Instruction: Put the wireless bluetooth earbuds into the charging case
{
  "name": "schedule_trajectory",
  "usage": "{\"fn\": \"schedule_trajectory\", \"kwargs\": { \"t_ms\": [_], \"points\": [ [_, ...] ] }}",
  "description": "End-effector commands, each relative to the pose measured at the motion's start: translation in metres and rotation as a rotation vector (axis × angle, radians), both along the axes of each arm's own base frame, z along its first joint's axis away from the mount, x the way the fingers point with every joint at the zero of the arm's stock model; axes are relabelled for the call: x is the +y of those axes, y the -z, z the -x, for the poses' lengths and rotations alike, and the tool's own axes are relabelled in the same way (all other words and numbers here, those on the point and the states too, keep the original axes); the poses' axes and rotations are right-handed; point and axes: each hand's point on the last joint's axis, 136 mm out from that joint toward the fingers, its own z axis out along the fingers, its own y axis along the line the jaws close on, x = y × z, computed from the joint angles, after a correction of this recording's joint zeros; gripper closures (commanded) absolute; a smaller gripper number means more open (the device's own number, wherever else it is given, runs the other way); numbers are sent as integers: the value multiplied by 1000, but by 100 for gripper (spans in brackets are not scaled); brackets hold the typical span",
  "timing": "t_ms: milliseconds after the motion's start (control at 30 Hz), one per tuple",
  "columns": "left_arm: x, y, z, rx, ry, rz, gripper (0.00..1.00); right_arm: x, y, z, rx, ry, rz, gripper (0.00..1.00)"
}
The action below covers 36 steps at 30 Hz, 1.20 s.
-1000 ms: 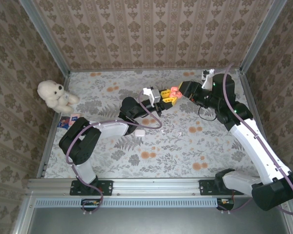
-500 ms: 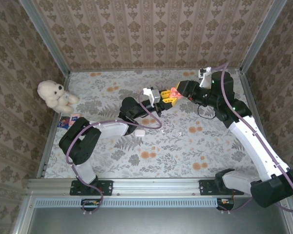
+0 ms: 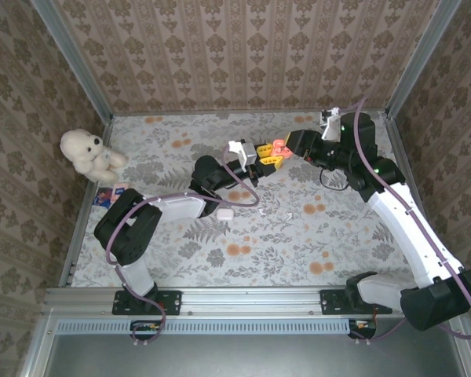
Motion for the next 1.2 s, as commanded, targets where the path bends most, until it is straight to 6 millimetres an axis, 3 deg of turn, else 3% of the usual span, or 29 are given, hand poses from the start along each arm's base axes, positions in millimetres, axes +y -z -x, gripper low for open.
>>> {"fn": "schedule_trajectory", "kwargs": {
  "t_ms": [0, 400, 767, 1033, 1167],
  "points": [
    [9, -22, 11, -39, 16, 48, 100, -7, -13, 6, -37, 18, 17, 51],
    [8, -22, 9, -37, 14, 49, 100, 0, -40, 26, -83, -19, -65, 52],
    [7, -23, 10, -36, 22, 52, 100, 15, -11, 17, -14, -36, -78, 52],
    [6, -19, 9, -28, 21, 45, 100, 9, -52, 22, -107, -46, -47, 52],
    [6, -17, 10, -26, 22, 41, 100, 4, -61, 11, -112, -25, -30, 52]
  ]
}}
